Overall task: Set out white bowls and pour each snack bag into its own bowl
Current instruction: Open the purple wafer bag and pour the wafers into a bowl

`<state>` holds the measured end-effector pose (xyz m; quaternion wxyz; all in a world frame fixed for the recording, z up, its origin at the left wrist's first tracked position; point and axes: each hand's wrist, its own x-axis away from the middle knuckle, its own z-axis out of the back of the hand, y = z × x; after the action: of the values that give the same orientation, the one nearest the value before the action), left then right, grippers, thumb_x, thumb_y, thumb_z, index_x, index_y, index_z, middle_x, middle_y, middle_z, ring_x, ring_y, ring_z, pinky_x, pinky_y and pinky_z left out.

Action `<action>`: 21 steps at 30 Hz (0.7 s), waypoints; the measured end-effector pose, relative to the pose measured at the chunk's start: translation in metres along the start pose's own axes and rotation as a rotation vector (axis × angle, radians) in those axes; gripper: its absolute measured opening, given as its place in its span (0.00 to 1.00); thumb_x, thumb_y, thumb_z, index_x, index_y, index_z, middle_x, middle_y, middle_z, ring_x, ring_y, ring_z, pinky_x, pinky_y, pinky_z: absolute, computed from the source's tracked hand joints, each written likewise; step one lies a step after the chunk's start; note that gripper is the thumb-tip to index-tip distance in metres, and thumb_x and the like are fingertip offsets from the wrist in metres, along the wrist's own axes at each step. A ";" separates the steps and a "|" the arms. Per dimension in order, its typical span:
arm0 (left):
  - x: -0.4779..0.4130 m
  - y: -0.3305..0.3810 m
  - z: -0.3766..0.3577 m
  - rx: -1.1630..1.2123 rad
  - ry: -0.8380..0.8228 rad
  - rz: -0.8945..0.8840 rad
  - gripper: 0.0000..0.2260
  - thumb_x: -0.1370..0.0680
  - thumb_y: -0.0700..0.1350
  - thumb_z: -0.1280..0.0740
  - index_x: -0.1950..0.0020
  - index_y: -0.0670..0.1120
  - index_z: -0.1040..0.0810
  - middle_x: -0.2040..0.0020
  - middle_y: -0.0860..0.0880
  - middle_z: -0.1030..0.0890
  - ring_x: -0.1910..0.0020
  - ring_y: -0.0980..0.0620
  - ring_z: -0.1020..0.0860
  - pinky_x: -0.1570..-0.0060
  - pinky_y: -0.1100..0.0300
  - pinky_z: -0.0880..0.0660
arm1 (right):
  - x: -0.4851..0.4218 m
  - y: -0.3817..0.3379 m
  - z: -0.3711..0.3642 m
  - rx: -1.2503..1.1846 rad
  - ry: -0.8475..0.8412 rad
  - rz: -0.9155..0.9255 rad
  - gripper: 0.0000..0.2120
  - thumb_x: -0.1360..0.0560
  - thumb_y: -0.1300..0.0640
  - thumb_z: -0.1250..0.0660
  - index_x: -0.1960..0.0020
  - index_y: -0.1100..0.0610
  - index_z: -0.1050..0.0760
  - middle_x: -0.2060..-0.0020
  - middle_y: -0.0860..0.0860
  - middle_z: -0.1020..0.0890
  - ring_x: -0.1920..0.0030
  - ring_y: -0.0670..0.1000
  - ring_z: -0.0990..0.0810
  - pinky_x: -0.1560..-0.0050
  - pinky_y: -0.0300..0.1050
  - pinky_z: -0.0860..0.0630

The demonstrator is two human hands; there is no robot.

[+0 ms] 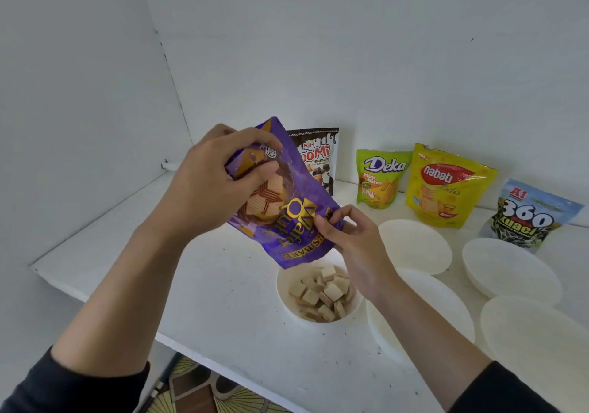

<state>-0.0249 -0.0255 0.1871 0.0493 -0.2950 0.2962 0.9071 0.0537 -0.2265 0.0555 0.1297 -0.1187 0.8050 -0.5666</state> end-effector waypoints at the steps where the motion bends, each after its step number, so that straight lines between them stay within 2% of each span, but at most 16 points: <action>1: -0.001 0.001 0.002 -0.003 -0.007 -0.006 0.10 0.23 0.53 0.28 0.43 0.63 0.19 0.47 0.53 0.24 0.48 0.59 0.22 0.51 0.64 0.23 | -0.002 -0.001 0.000 0.005 0.005 0.011 0.13 0.30 0.62 0.24 0.60 0.58 0.30 0.58 0.56 0.15 0.52 0.55 0.15 0.52 0.49 0.19; 3: 0.001 0.000 0.001 -0.016 -0.050 0.002 0.11 0.24 0.53 0.28 0.42 0.62 0.19 0.47 0.54 0.24 0.48 0.58 0.22 0.51 0.63 0.22 | -0.003 0.002 0.002 0.021 0.009 -0.003 0.14 0.30 0.62 0.23 0.60 0.58 0.30 0.57 0.58 0.15 0.52 0.55 0.14 0.51 0.51 0.18; 8: 0.016 -0.016 -0.026 0.012 -0.113 0.044 0.11 0.24 0.48 0.26 0.43 0.61 0.18 0.48 0.55 0.23 0.49 0.56 0.22 0.47 0.52 0.21 | 0.003 0.024 0.013 0.097 0.012 -0.156 0.19 0.39 0.53 0.19 0.61 0.56 0.28 0.52 0.61 0.16 0.49 0.59 0.15 0.43 0.61 0.21; 11: 0.017 -0.018 -0.028 0.021 -0.076 0.028 0.11 0.24 0.46 0.26 0.44 0.60 0.17 0.49 0.55 0.23 0.49 0.55 0.22 0.48 0.54 0.22 | 0.004 0.023 0.013 0.097 0.025 -0.161 0.19 0.39 0.52 0.19 0.61 0.56 0.28 0.50 0.62 0.15 0.47 0.59 0.15 0.40 0.66 0.22; 14: 0.009 -0.010 -0.013 0.017 0.023 -0.016 0.12 0.24 0.46 0.25 0.44 0.59 0.17 0.49 0.52 0.23 0.50 0.56 0.21 0.50 0.61 0.23 | 0.002 0.012 0.006 0.049 -0.016 -0.063 0.17 0.35 0.54 0.20 0.60 0.57 0.28 0.50 0.65 0.16 0.47 0.59 0.16 0.41 0.63 0.22; 16: 0.007 -0.004 -0.005 0.008 0.029 -0.033 0.12 0.24 0.47 0.26 0.43 0.61 0.18 0.49 0.52 0.23 0.50 0.58 0.22 0.51 0.67 0.25 | 0.001 0.007 0.002 0.013 -0.028 -0.025 0.16 0.34 0.56 0.22 0.60 0.58 0.29 0.52 0.64 0.16 0.48 0.58 0.16 0.44 0.58 0.21; 19: 0.011 -0.004 -0.008 -0.041 -0.066 -0.017 0.14 0.25 0.49 0.25 0.42 0.62 0.18 0.50 0.53 0.25 0.51 0.60 0.23 0.50 0.74 0.31 | 0.002 0.013 0.005 0.043 -0.017 -0.088 0.15 0.31 0.61 0.22 0.60 0.58 0.30 0.54 0.60 0.17 0.49 0.57 0.16 0.46 0.56 0.20; 21: 0.017 -0.008 -0.018 -0.041 -0.147 0.020 0.15 0.25 0.48 0.25 0.41 0.62 0.19 0.50 0.53 0.26 0.50 0.59 0.24 0.50 0.71 0.31 | 0.005 0.021 0.011 0.059 -0.003 -0.182 0.15 0.29 0.64 0.23 0.60 0.57 0.31 0.53 0.59 0.16 0.50 0.55 0.15 0.51 0.51 0.19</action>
<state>-0.0278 -0.0308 0.1621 0.0558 -0.2258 0.2758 0.9327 0.0513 -0.2308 0.0315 0.0824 -0.1881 0.7736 -0.5994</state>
